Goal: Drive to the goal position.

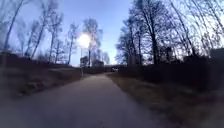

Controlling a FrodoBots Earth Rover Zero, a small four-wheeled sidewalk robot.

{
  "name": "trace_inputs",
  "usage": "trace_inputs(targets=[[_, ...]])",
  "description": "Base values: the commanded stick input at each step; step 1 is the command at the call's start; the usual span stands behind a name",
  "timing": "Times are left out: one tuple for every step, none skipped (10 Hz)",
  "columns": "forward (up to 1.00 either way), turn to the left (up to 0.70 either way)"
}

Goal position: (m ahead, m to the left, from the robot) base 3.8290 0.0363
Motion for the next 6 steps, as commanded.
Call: trace_inputs(targets=[[1.0, 0.27], [1.0, 0.19], [1.0, 0.11], [1.0, 0.03], [1.0, 0.0], [1.0, 0.0]])
